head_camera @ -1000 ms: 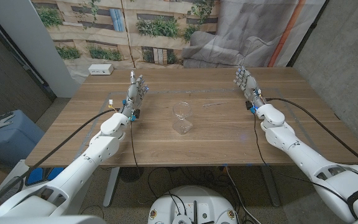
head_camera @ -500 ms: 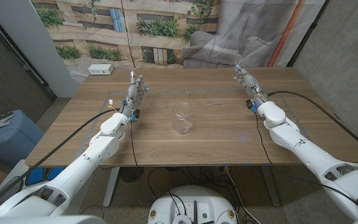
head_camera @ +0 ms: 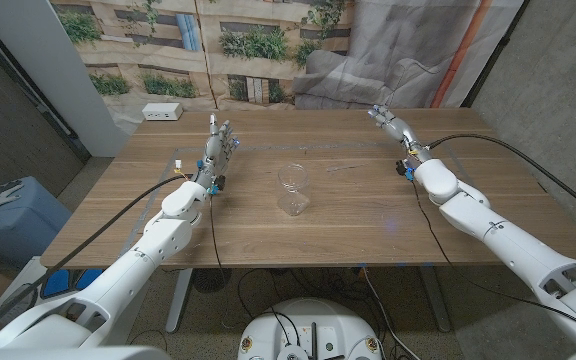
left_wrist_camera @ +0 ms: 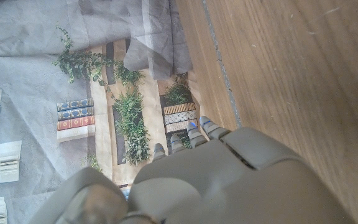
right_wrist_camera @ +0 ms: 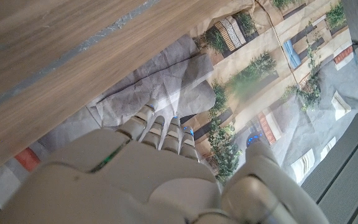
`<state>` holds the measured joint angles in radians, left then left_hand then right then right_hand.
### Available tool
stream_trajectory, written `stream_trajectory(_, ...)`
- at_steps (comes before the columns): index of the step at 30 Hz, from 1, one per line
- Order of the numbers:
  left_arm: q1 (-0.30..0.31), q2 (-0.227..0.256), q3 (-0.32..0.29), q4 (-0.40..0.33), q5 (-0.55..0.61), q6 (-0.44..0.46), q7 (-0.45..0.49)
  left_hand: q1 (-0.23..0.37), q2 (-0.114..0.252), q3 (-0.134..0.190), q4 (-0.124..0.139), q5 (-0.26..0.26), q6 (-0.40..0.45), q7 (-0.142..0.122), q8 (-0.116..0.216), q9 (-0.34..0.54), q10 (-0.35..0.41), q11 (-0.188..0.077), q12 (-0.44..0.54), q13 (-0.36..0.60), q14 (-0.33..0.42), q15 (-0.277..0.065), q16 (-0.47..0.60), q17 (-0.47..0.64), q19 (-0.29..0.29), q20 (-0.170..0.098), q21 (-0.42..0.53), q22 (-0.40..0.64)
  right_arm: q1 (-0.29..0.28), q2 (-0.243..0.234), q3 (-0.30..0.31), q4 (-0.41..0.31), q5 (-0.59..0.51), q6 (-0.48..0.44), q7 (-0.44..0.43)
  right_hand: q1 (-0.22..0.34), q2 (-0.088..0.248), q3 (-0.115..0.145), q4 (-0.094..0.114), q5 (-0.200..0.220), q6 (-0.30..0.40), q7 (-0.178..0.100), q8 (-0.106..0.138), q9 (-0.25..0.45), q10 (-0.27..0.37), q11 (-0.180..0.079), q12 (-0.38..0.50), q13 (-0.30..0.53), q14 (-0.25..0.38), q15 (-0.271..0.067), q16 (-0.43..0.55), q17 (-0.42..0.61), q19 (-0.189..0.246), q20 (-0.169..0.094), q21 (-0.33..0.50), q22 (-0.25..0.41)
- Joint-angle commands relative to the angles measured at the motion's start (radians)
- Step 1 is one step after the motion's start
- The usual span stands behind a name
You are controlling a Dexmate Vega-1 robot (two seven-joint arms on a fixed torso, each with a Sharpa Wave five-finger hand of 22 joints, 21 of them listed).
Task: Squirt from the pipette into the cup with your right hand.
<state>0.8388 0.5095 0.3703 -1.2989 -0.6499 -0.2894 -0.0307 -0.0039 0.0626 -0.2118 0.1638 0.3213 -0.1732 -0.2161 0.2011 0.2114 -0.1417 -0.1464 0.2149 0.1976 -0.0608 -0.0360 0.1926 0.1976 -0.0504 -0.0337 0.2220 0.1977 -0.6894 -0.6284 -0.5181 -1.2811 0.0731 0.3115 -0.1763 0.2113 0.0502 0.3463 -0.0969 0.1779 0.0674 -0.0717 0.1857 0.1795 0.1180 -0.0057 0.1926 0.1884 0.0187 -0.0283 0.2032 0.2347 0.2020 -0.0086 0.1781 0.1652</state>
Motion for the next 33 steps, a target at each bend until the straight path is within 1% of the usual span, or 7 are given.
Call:
stream_trajectory(1,-0.001,0.000,0.000,0.001,0.000,-0.001,0.000,0.001,0.043,-0.008,0.001,0.005,-0.007,-0.006,0.006,0.002,-0.006,-0.004,0.004,0.005,-0.010,-0.114,0.005,0.001,-0.007,-0.091,0.005,0.002,0.014,-0.057,-0.041,-0.112,-0.175,-0.092,-0.059,0.027,-0.006,0.004,-0.024,0.004,0.012,-0.013,0.011,0.002,0.008,-0.009,0.005,0.004,0.003,-0.001,-0.002,-0.003,-0.008,0.010,0.003,0.003)
stream_trajectory(4,-0.001,0.000,0.000,0.001,0.000,-0.001,0.000,0.001,0.043,-0.008,0.001,0.005,-0.007,-0.006,0.006,0.002,-0.007,-0.004,0.004,0.005,-0.010,-0.114,0.005,0.001,-0.008,-0.090,0.005,0.002,0.017,-0.061,-0.049,-0.124,-0.212,-0.092,-0.074,0.040,-0.011,0.008,-0.036,0.005,0.020,-0.012,0.016,0.003,0.009,-0.012,0.006,0.005,0.009,0.001,0.000,-0.007,-0.011,0.011,0.004,0.003)
stream_trajectory(7,-0.001,0.000,0.000,0.001,0.000,-0.001,0.000,0.001,0.043,-0.008,0.001,0.005,-0.007,-0.006,0.006,0.002,-0.005,-0.004,0.005,0.005,-0.008,-0.114,0.006,0.001,-0.006,-0.091,0.006,0.002,0.024,-0.065,-0.062,-0.128,-0.262,-0.090,-0.095,0.064,-0.021,0.014,-0.058,0.006,0.045,-0.018,0.026,0.006,0.033,-0.017,0.015,0.006,0.013,0.003,0.003,-0.012,-0.011,0.028,0.006,0.004)
stream_trajectory(11,-0.001,0.000,0.000,0.001,0.000,-0.001,0.000,0.001,0.043,-0.008,0.001,0.005,-0.007,-0.006,0.006,0.002,-0.006,-0.002,0.004,0.005,-0.009,-0.114,0.006,0.001,-0.007,-0.091,0.005,0.002,0.034,-0.069,-0.076,-0.148,-0.313,-0.111,-0.099,0.084,-0.024,0.021,-0.069,0.008,0.071,-0.015,0.034,0.008,0.054,-0.024,0.021,0.008,0.017,-0.001,0.005,-0.015,-0.013,0.029,0.007,0.004)
stream_trajectory(15,-0.001,0.000,0.000,0.000,0.000,0.000,0.000,0.001,0.043,-0.008,0.001,0.005,-0.006,-0.006,0.006,0.002,-0.006,-0.002,0.004,0.005,-0.009,-0.113,0.006,0.001,-0.007,-0.090,0.005,0.002,0.043,-0.079,-0.088,-0.166,-0.350,-0.127,-0.087,0.096,-0.026,0.025,-0.074,0.010,0.063,-0.022,0.030,0.009,0.070,-0.024,0.026,0.010,0.028,-0.003,0.010,-0.016,-0.024,0.036,0.005,0.005)
stream_trajectory(19,0.000,0.000,0.000,0.000,0.000,0.000,0.000,0.001,0.043,-0.008,0.001,0.005,-0.006,-0.006,0.006,0.002,-0.007,-0.002,0.004,0.005,-0.010,-0.114,0.005,0.001,-0.007,-0.091,0.005,0.002,0.049,-0.092,-0.101,-0.193,-0.393,-0.156,-0.070,0.115,-0.028,0.032,-0.078,0.014,0.062,-0.022,0.029,0.010,0.071,-0.024,0.025,0.013,0.006,0.015,0.003,-0.017,-0.045,0.044,0.000,0.005)
stream_trajectory(33,0.000,0.000,0.000,0.000,0.000,0.000,0.001,0.001,0.043,-0.008,0.001,0.005,-0.007,-0.006,0.006,0.002,-0.006,-0.003,0.004,0.005,-0.009,-0.113,0.006,0.001,-0.007,-0.091,0.006,0.002,0.104,-0.122,-0.161,-0.300,-0.525,-0.343,0.094,0.176,-0.044,0.051,-0.087,0.029,0.082,-0.024,0.039,0.017,-0.003,-0.017,0.000,0.020,-0.019,0.052,0.001,-0.017,-0.055,0.059,0.008,0.006)
